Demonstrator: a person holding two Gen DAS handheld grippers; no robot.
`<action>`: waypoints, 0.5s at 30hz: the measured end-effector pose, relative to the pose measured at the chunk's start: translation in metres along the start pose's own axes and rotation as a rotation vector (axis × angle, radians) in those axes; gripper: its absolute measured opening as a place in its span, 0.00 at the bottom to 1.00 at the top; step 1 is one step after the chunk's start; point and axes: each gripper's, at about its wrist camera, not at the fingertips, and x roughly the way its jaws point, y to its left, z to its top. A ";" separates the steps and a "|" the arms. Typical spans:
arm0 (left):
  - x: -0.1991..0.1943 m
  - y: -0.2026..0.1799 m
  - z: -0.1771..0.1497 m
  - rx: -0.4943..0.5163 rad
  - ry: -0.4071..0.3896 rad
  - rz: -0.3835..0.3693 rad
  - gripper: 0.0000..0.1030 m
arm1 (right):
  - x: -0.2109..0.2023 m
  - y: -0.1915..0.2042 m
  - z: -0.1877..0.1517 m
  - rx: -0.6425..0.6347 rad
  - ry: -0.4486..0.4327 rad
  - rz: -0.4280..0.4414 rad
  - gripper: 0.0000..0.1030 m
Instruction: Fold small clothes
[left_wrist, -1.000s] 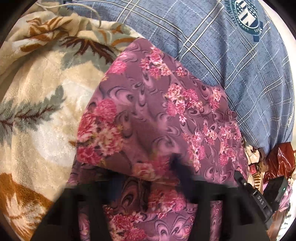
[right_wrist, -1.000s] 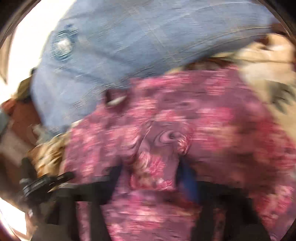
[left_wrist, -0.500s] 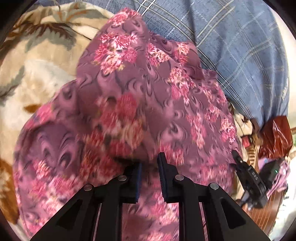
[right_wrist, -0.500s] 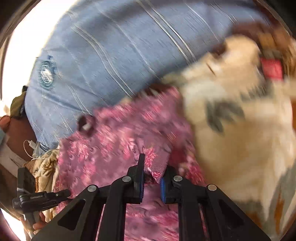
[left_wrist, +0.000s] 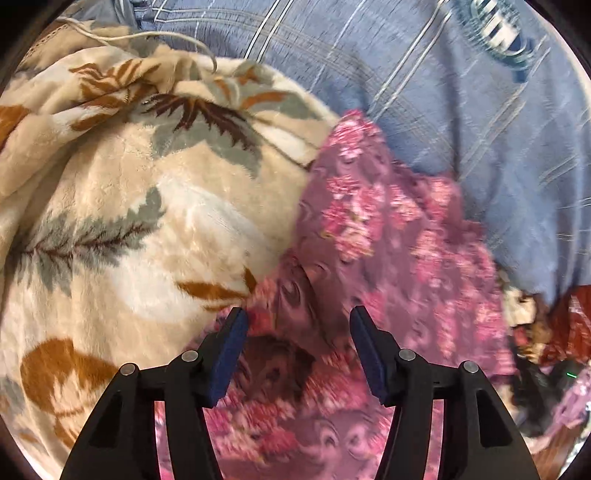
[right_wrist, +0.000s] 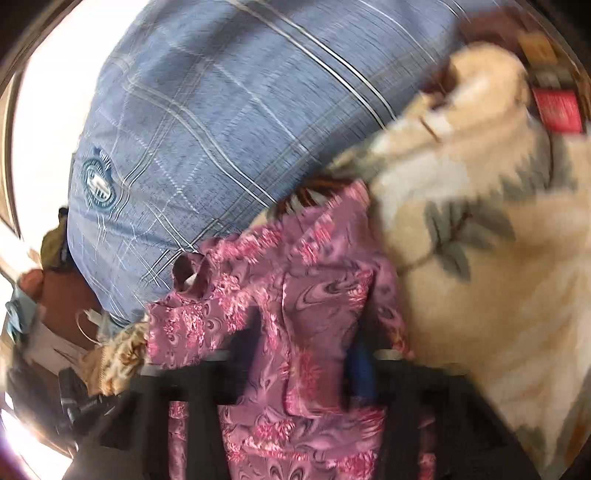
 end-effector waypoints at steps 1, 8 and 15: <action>0.008 -0.003 0.003 0.012 0.002 0.030 0.54 | -0.016 0.002 0.002 -0.042 -0.044 -0.002 0.06; 0.020 -0.005 0.006 0.000 0.036 0.026 0.49 | 0.007 -0.025 -0.011 -0.129 0.084 -0.188 0.06; -0.018 -0.009 0.007 0.018 0.000 -0.043 0.49 | -0.034 -0.028 0.003 -0.016 -0.028 -0.076 0.21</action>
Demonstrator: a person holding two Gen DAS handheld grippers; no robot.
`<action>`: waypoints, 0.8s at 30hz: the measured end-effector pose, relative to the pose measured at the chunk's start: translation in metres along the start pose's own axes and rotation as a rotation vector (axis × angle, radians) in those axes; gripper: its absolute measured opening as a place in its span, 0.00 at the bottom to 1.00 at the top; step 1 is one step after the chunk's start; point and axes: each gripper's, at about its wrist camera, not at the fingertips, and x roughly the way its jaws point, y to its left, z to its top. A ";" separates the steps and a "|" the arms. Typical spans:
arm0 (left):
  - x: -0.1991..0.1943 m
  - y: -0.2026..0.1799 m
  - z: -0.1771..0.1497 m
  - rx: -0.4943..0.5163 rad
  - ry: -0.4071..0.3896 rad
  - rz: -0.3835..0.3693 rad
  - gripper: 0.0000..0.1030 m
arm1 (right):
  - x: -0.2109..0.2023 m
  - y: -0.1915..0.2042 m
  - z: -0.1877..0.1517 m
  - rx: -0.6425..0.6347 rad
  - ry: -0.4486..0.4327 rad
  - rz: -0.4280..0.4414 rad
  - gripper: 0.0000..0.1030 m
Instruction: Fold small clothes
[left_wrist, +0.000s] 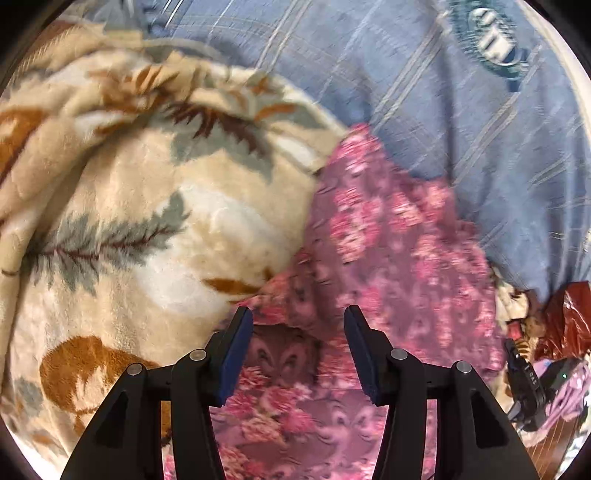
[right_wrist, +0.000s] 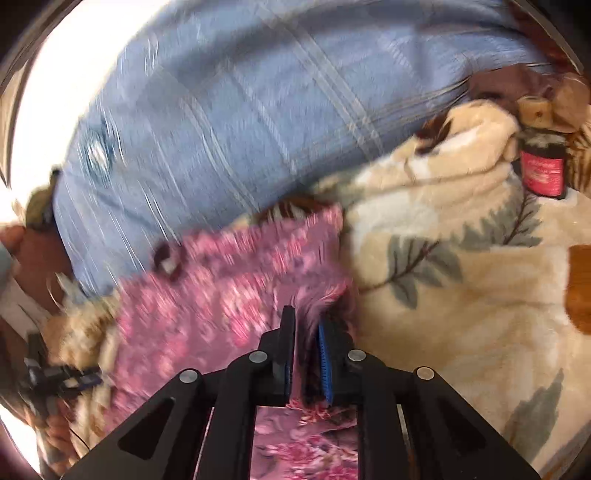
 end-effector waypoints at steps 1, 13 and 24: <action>-0.005 -0.009 0.000 0.026 -0.015 0.003 0.50 | -0.003 -0.004 0.002 0.025 -0.009 0.006 0.27; 0.063 -0.049 -0.005 0.137 0.099 0.098 0.50 | 0.015 0.023 -0.024 -0.178 0.082 -0.159 0.18; -0.031 0.029 -0.038 0.099 0.109 0.080 0.54 | -0.110 0.002 -0.088 -0.134 0.108 -0.068 0.45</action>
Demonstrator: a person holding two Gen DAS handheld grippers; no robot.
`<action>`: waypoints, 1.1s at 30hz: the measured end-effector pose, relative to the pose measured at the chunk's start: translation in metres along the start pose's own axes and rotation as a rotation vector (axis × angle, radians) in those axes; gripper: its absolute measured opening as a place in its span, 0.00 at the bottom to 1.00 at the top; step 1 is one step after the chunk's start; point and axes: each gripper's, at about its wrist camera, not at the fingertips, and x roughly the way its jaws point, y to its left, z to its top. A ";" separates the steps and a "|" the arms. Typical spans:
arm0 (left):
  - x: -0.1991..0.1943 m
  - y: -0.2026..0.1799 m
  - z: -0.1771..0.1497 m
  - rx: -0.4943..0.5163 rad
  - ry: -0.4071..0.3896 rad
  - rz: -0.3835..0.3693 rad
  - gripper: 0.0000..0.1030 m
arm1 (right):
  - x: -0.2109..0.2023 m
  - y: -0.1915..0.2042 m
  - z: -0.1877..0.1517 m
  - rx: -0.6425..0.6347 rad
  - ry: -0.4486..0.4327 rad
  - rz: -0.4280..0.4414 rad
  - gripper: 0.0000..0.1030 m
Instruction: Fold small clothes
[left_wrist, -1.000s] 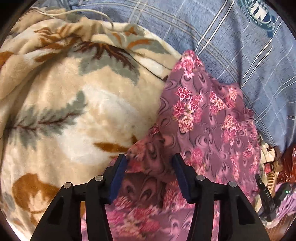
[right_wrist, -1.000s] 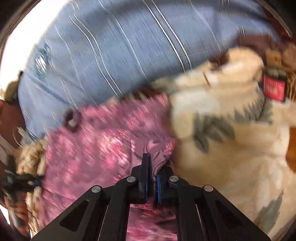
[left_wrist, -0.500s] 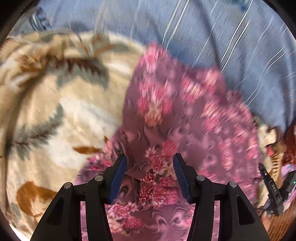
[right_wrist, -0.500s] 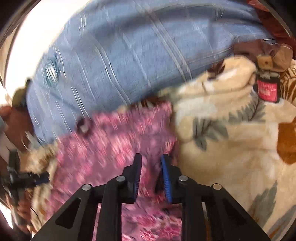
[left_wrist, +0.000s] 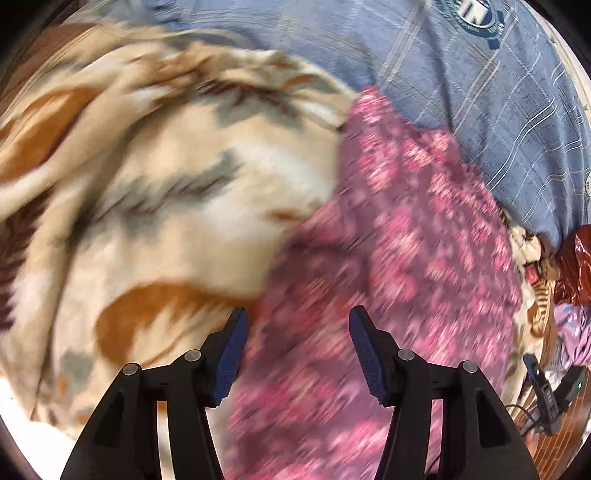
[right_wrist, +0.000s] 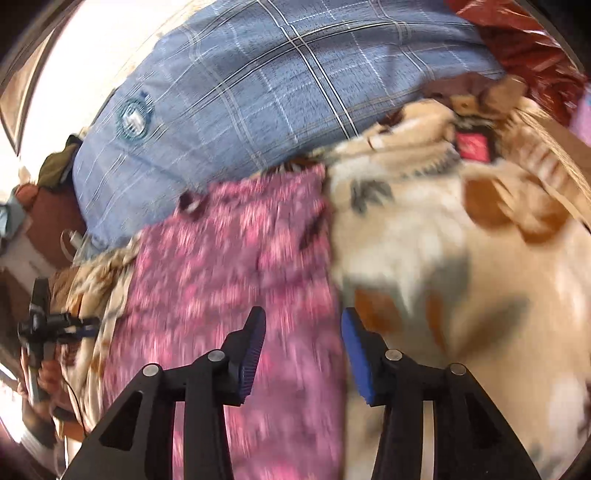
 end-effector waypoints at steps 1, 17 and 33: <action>-0.005 0.007 -0.010 -0.007 0.007 0.007 0.55 | -0.009 -0.003 -0.013 0.006 0.006 -0.001 0.45; 0.005 0.058 -0.134 0.048 0.202 -0.025 0.56 | -0.036 -0.007 -0.137 0.045 0.171 0.008 0.51; 0.014 0.047 -0.172 0.106 0.235 -0.052 0.67 | -0.030 0.023 -0.155 -0.149 0.237 0.051 0.51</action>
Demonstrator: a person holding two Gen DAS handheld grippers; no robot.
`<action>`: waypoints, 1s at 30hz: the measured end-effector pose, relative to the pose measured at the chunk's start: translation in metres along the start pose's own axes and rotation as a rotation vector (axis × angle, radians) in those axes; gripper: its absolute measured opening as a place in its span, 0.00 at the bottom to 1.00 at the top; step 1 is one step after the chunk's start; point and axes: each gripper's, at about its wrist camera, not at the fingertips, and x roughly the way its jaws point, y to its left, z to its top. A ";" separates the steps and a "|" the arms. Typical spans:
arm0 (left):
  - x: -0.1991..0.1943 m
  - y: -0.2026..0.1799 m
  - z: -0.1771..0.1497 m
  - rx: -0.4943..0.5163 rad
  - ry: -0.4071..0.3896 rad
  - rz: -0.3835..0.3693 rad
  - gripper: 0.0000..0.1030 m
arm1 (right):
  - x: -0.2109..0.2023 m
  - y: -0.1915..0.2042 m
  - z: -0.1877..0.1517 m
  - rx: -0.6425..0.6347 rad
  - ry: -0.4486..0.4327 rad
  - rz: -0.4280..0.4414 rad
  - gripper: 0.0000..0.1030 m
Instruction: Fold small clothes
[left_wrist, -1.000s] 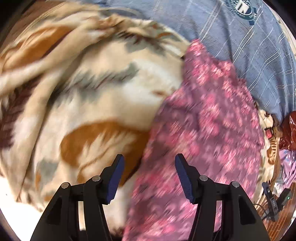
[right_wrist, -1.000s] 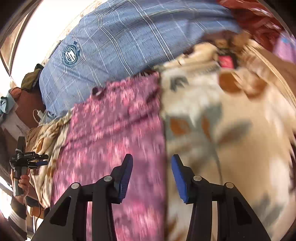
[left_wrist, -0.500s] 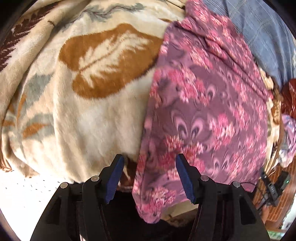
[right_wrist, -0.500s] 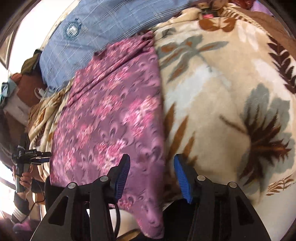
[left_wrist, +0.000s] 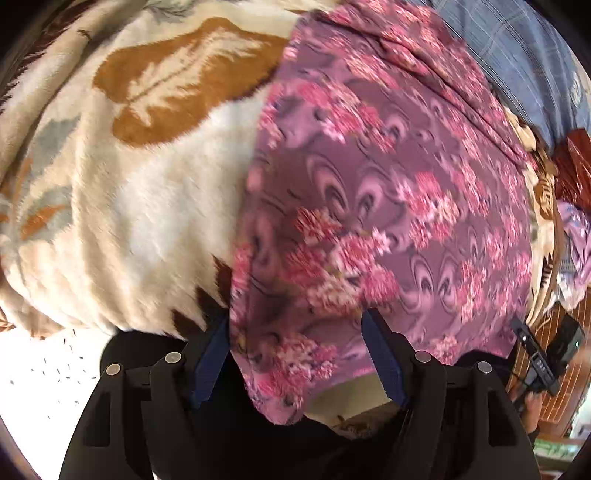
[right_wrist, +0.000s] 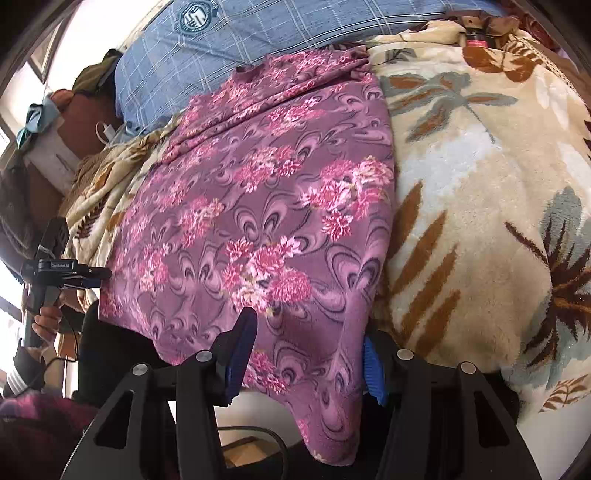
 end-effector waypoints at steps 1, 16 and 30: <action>0.001 -0.002 -0.003 0.015 -0.005 0.000 0.64 | 0.001 0.001 0.000 -0.010 0.005 -0.004 0.49; 0.010 0.012 -0.013 0.019 0.027 -0.102 0.17 | 0.003 -0.005 0.001 -0.042 0.078 -0.038 0.07; -0.032 -0.005 -0.014 0.019 -0.105 -0.344 0.05 | -0.027 -0.027 0.015 0.299 -0.043 0.417 0.04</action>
